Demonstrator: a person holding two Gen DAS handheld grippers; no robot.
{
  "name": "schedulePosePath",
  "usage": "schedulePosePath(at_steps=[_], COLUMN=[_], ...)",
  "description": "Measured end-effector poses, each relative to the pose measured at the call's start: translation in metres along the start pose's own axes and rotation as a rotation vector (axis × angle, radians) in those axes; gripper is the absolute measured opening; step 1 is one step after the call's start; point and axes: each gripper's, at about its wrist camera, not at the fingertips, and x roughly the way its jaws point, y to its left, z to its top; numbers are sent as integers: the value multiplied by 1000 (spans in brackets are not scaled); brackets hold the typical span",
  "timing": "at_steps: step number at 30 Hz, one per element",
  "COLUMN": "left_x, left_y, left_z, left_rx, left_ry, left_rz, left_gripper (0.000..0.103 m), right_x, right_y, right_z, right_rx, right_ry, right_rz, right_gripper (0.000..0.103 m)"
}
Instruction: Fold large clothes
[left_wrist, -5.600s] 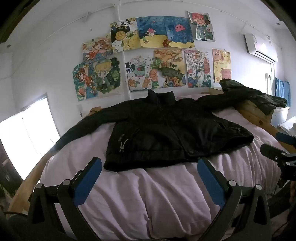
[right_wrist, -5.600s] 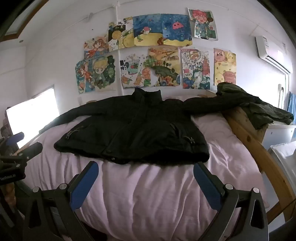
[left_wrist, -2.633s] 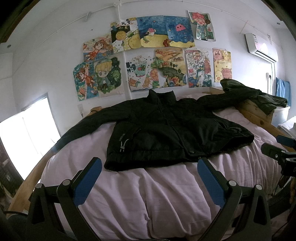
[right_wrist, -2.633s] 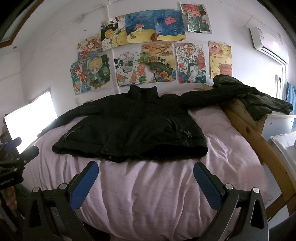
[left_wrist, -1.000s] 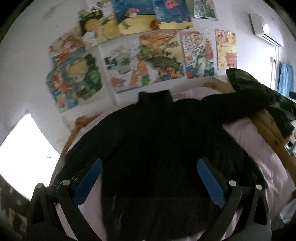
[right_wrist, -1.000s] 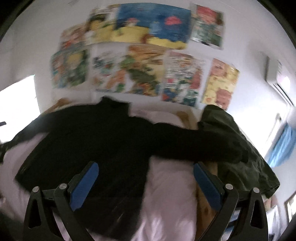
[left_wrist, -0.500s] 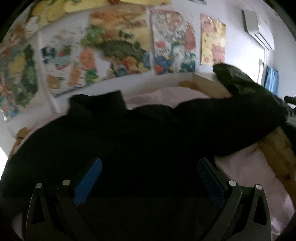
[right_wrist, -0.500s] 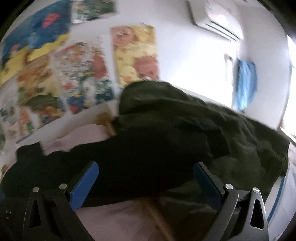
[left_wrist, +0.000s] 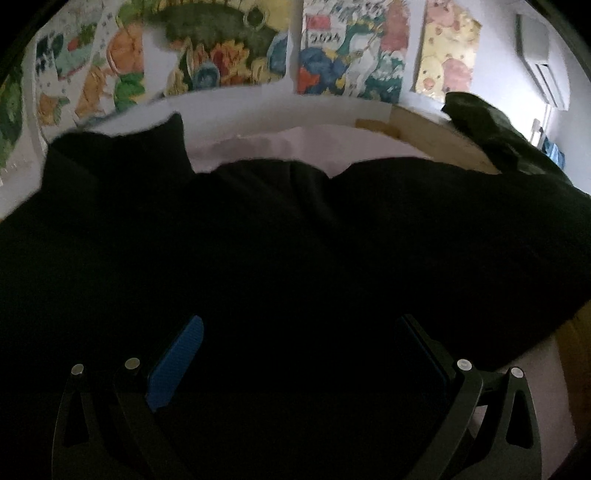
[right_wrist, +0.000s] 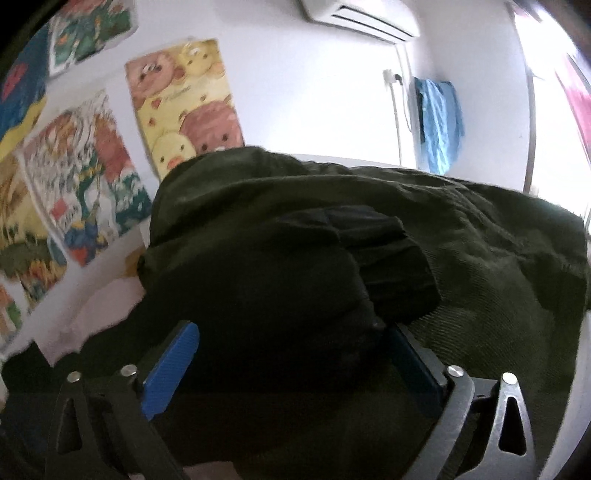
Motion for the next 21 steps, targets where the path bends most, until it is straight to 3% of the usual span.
schedulePosePath(at_steps=[5,14,16,18,21], left_x=[35,66,66,63,53], left_y=[-3,-12,-10,-5,8], left_z=[-5,-27,-29,-29,-25], left_rx=[-18,49,48,34,-9], left_ry=[51,39,41,46,58], left_rz=[33,118,117,100,47], left_gripper=[102,102,102,102,102], right_x=[1,5,2,0,-7], right_y=[-4,15,18,21,27], right_z=[-1,-11,-13,-15,-16], right_rx=[28,-72,-82,-76,-61], right_ry=[-25,-57,-69,-73,-92], right_rz=[12,-16,-2,27,75], right_gripper=[68,58,47,28,16])
